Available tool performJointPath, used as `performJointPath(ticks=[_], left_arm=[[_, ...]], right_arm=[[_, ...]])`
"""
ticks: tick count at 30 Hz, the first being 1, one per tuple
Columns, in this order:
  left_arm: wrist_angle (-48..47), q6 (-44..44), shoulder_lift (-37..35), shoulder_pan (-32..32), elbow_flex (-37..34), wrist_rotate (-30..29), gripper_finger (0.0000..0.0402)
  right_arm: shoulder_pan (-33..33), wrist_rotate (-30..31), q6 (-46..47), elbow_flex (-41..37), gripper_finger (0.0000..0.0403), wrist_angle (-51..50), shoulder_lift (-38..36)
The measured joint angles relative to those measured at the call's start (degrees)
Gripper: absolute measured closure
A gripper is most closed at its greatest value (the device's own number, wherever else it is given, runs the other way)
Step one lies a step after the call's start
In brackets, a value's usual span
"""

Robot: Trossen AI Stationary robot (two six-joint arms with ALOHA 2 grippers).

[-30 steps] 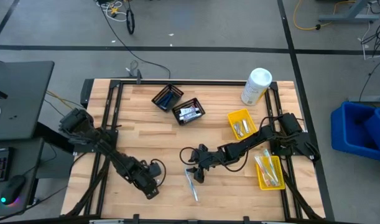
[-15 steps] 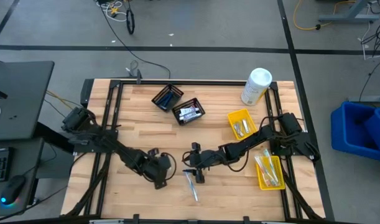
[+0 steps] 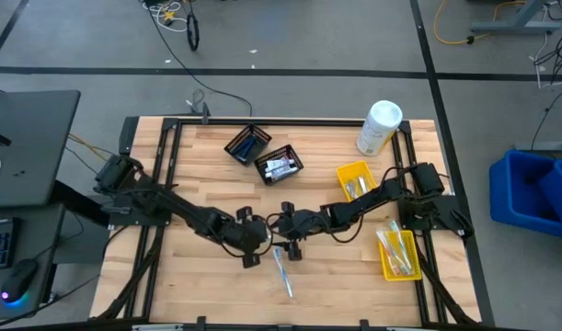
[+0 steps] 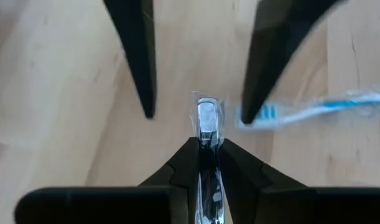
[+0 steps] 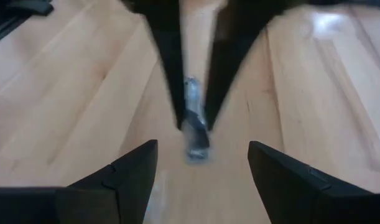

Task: Pick & Place Travel size toiletries
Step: Put the nail cutter into the top yellow bin

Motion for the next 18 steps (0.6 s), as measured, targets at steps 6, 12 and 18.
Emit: performJointPath(ticks=[6,12,18], left_arm=[[1.50,2.19,-0.02,1.76,0.04,0.04,0.0336],[1.45,2.40,-0.11,1.93,0.07,0.64,0.0337],[1.39,2.40,-0.11,1.93,0.07,0.84,0.0335]], right_arm=[[0.08,0.76,-3.20,0.00,0.0165,0.69,0.00],[0.04,2.68,-3.83,0.00,0.0224,0.55,0.00],[0.04,2.96,-3.85,0.00,0.0284,0.52,0.00]])
